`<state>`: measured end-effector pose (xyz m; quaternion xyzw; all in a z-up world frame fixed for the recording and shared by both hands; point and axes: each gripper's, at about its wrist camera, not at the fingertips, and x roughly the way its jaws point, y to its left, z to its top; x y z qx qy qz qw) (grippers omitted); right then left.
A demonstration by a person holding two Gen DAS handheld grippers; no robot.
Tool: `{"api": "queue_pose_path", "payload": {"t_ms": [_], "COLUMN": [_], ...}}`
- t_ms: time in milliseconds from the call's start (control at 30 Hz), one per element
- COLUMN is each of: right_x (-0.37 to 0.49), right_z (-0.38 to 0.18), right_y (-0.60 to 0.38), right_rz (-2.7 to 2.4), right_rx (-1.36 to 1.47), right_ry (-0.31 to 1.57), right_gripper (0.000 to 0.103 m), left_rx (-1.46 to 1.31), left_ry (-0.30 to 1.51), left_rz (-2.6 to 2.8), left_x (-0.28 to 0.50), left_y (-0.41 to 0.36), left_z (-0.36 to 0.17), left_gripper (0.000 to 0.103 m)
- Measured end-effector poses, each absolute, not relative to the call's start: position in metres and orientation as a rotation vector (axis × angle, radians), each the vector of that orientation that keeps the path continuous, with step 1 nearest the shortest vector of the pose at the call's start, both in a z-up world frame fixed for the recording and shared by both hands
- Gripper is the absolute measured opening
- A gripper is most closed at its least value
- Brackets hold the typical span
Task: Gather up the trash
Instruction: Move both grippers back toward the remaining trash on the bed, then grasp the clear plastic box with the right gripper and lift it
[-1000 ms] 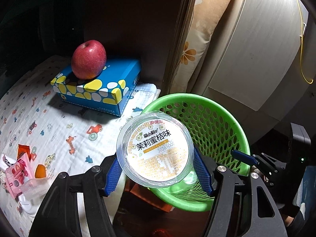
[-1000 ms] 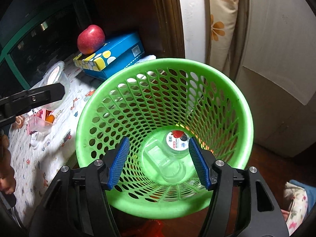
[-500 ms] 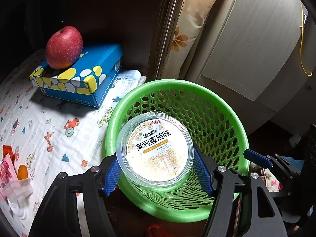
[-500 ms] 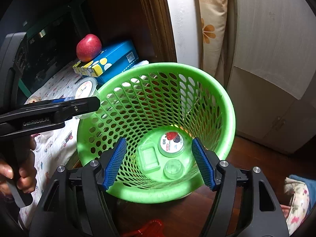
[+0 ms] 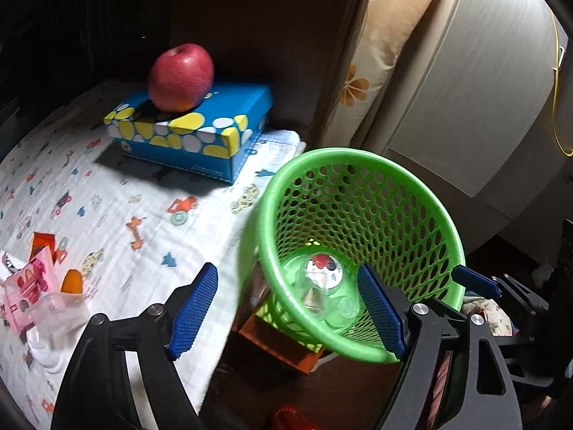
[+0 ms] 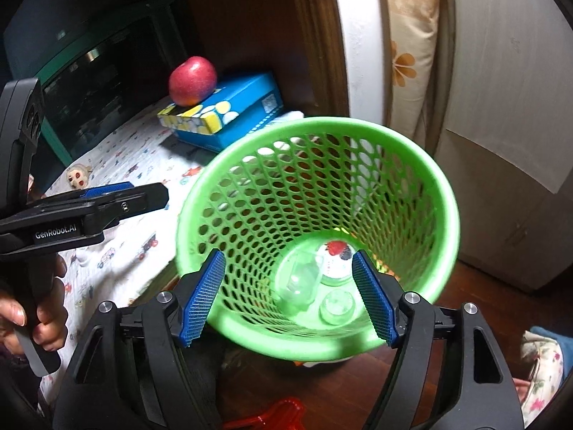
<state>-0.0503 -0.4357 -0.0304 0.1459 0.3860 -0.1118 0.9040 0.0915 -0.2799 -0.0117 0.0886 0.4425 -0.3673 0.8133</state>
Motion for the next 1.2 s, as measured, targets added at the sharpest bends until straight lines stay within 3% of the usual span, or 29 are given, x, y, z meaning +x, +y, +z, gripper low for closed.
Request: {"api": "queue_pose_path", "payload": {"t_ms": [833, 1200], "right_x": [0.058, 0.117], "right_z": [-0.037, -0.06], "right_y": [-0.268, -0.2], "right_rz": [0.137, 0.239], "right_rx": [0.138, 0.117], "right_ry": [0.86, 0.911], "right_gripper": [0.076, 0.076], "left_rx": [-0.047, -0.111], "left_ry": [0.94, 0.974], "left_rz": [-0.28, -0.187], "left_x": [0.132, 0.128], "left_y": [-0.024, 0.036], "left_z": [-0.019, -0.036], "left_gripper": [0.078, 0.078]}}
